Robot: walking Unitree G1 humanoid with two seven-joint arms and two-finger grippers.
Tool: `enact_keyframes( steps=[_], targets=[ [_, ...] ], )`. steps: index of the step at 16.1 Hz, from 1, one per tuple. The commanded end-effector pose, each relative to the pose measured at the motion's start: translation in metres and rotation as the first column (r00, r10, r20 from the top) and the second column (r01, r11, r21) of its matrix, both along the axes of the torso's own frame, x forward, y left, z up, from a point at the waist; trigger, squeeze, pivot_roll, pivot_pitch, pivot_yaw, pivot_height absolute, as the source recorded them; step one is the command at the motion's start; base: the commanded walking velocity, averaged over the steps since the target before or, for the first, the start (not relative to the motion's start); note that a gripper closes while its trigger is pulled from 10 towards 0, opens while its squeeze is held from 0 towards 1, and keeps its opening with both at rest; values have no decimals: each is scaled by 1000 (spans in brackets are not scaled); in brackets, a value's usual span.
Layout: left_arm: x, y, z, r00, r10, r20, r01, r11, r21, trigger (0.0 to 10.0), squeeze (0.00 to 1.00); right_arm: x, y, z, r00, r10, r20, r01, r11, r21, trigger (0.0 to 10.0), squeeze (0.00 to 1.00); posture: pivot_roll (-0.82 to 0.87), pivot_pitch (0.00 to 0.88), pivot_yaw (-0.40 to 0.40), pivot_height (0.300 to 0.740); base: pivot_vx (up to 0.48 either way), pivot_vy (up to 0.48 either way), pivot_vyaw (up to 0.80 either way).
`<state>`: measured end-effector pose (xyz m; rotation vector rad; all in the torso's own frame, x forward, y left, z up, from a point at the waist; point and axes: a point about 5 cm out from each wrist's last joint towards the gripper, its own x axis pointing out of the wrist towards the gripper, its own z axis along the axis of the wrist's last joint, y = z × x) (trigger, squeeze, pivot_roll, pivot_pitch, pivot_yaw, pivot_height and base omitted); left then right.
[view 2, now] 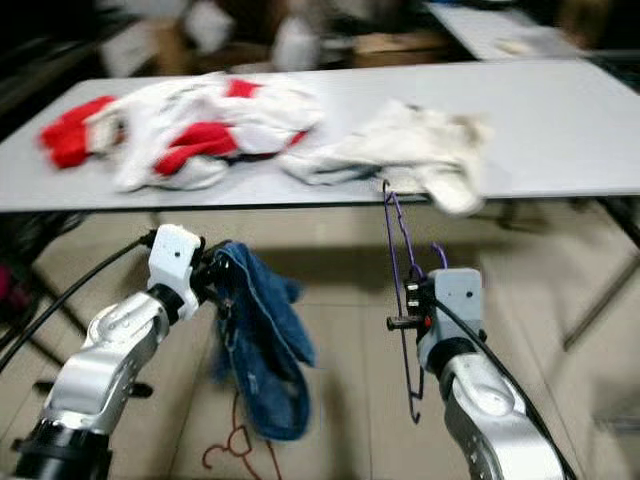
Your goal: Hang hanger
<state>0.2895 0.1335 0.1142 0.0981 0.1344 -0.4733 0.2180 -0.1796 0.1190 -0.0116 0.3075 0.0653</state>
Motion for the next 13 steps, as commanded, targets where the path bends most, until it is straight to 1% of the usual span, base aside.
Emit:
enact_keyframes(
  steps=[1,2,3,4,5,6,7,10,12,13],
  targets=[
    [4,3,12,998,10,57,-9,1000,-4,10000,0,2,3,4,1000,4,20,-5,1000,8,10000,0,-197,0,94,740,0,0,-438],
    [4,3,13,998,12,67,-12,1000,-8,10000,0,2,3,4,1000,5,24,-5,1000,14,10000,0,-197,0,95,740,0,0,-438],
    [5,4,15,997,34,63,-31,998,-48,10000,0,4,5,9,998,17,58,-18,1000,18,10000,0,-194,0,92,740,0,0,0],
    [6,4,16,997,36,63,-32,998,-60,10000,0,6,6,13,996,21,83,-22,1000,18,10000,0,-193,0,92,740,0,0,0],
    [7,4,17,997,40,69,-35,997,-74,10000,0,9,7,17,994,34,107,-35,999,9,10000,0,-193,0,91,740,0,0,0],
    [9,6,22,995,49,85,-43,996,-72,10000,0,12,10,26,986,77,149,-74,997,-32,10000,0,-190,0,85,740,0,0,0],
    [10,6,26,994,51,93,-44,996,-75,10000,0,12,11,28,983,95,159,-90,995,-41,10000,0,-188,0,83,740,0,0,0],
    [16,9,41,990,68,125,-54,992,-112,10000,0,13,17,37,968,170,182,-164,985,-48,10000,0,-188,0,78,740,283,0,0],
    [22,13,53,987,76,143,-58,991,-124,10000,0,17,18,53,945,222,240,-208,975,-83,10000,0,-190,0,72,740,362,0,0],
    [22,13,55,986,72,149,-53,991,-124,10000,0,17,18,56,941,234,245,-217,971,-96,10000,0,-190,0,72,740,379,0,0]
  ],
)
